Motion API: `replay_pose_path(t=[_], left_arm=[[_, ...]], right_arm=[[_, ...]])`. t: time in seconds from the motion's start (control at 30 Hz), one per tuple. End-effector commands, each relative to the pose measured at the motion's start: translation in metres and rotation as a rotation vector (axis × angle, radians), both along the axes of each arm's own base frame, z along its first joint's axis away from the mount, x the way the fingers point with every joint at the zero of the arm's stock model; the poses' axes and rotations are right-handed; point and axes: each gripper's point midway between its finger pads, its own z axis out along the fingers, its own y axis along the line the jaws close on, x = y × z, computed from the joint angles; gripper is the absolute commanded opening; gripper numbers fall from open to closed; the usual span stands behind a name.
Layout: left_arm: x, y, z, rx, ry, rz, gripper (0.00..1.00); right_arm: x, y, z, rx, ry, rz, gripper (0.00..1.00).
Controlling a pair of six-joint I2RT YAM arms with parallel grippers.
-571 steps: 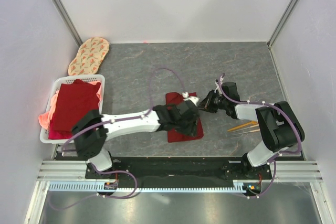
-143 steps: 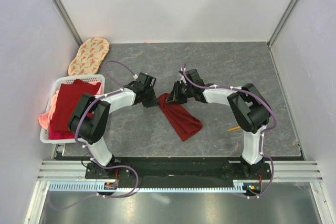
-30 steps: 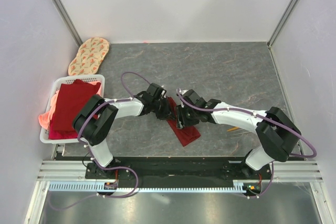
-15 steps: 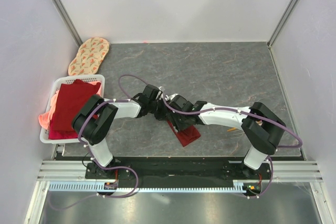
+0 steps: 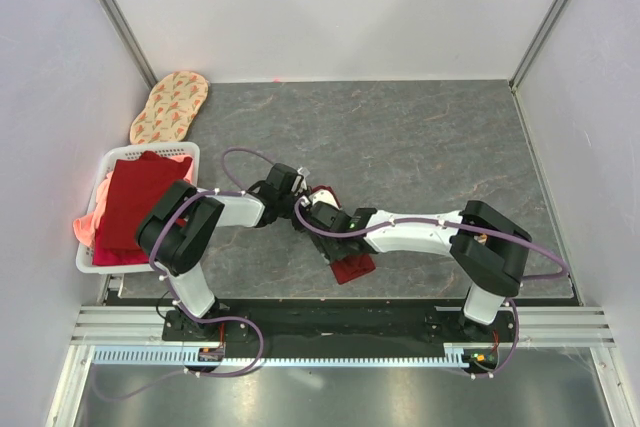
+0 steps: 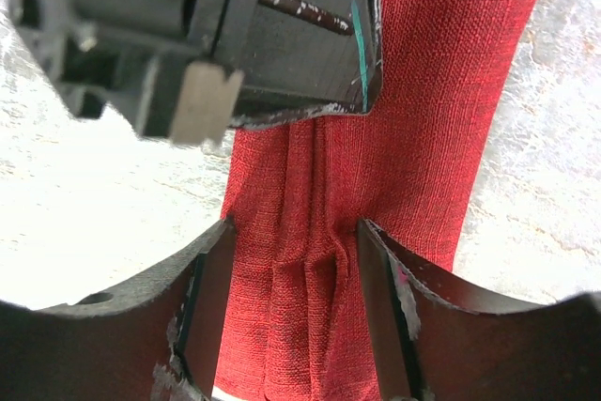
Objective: Fold the napkin into a case and place the utensils inside
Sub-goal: Smooth out the smaller rectangle-folded napkin at the center of the board.
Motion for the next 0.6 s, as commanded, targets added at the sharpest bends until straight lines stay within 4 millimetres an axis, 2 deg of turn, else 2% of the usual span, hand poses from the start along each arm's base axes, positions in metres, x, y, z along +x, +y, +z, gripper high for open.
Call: replay_pose_path(t=[0.0, 0.27, 0.37, 0.4, 0.47, 0.5, 0.57], left_arm=[[0.005, 0.001, -0.002, -0.021, 0.008, 0.036, 0.09], [0.007, 0.001, 0.007, -0.056, 0.018, 0.050, 0.09], [0.014, 0.006, 0.017, -0.086, 0.023, 0.078, 0.13], [0.023, 0.015, 0.026, -0.104, 0.010, 0.109, 0.15], [0.031, 0.023, 0.040, -0.131, -0.008, 0.135, 0.17], [0.038, 0.034, 0.044, -0.128, -0.007, 0.164, 0.20], [0.045, 0.042, 0.069, -0.141, -0.068, 0.171, 0.22]], right_arm=[[0.000, 0.005, 0.010, -0.002, -0.028, -0.050, 0.63], [-0.006, 0.002, -0.009, -0.059, -0.009, -0.047, 0.57], [-0.002, -0.008, -0.014, -0.101, -0.033, -0.075, 0.45], [-0.001, -0.009, -0.015, -0.110, -0.040, -0.082, 0.36], [0.002, -0.012, -0.012, -0.110, -0.058, -0.101, 0.31], [0.002, -0.013, -0.011, -0.108, -0.063, -0.109, 0.25], [0.004, -0.012, -0.006, -0.093, -0.077, -0.119, 0.23]])
